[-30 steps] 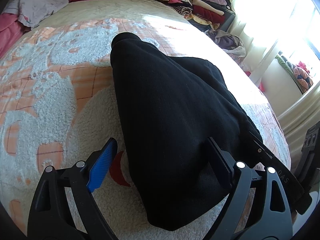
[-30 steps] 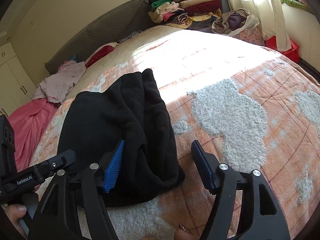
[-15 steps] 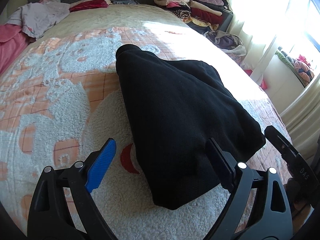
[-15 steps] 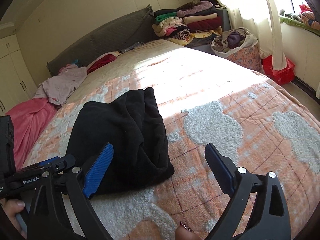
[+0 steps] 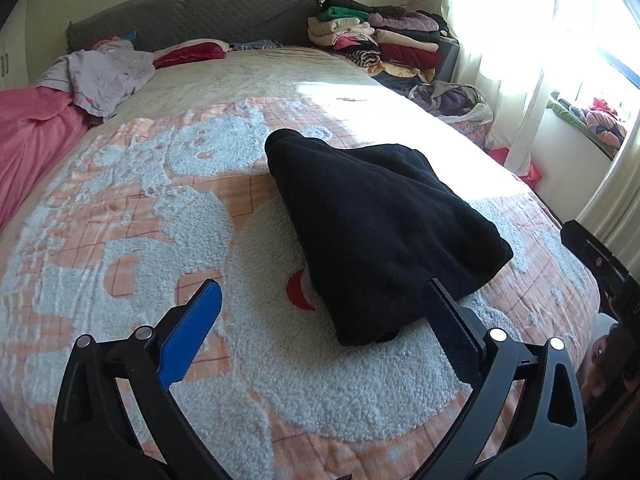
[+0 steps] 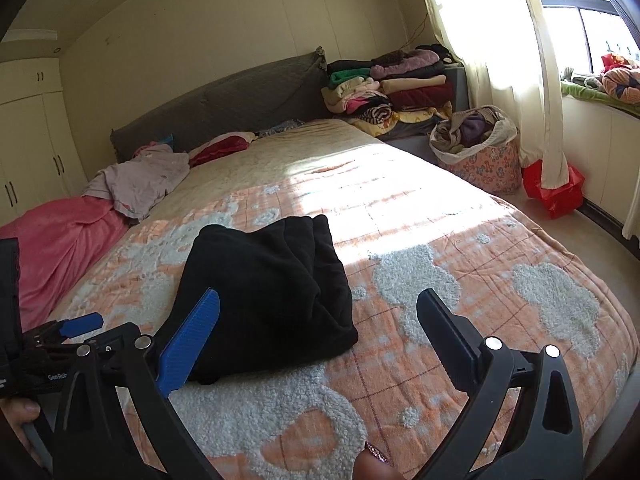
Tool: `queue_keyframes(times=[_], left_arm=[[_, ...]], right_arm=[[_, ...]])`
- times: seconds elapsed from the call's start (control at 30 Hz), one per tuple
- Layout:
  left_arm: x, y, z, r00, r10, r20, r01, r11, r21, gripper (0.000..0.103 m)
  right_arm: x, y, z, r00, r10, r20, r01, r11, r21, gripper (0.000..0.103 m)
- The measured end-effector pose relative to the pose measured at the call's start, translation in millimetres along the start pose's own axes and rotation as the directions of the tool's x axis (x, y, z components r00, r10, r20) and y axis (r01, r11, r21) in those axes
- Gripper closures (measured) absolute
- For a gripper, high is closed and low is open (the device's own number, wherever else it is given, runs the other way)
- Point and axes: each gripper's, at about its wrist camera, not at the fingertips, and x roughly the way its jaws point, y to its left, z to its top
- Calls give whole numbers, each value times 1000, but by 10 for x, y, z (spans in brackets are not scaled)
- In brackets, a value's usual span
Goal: Fold small clothes
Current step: 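Withdraw both open tools from the folded sweatshirt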
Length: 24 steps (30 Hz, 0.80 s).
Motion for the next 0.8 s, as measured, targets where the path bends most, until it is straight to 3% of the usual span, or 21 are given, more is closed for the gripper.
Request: queue_keyframes(times=[0.37,0.8], left_arm=[[-324,89,-447,1000,12,-3,-12,1000,3,10],[-269,176,-783,997,42,-58,-44,998,-45,10]], right_arm=[[-396,192,-210,1000,2,4,-2,997,-75,5],[-288,211,-825,984,-42,-175,28,996,-81,5]])
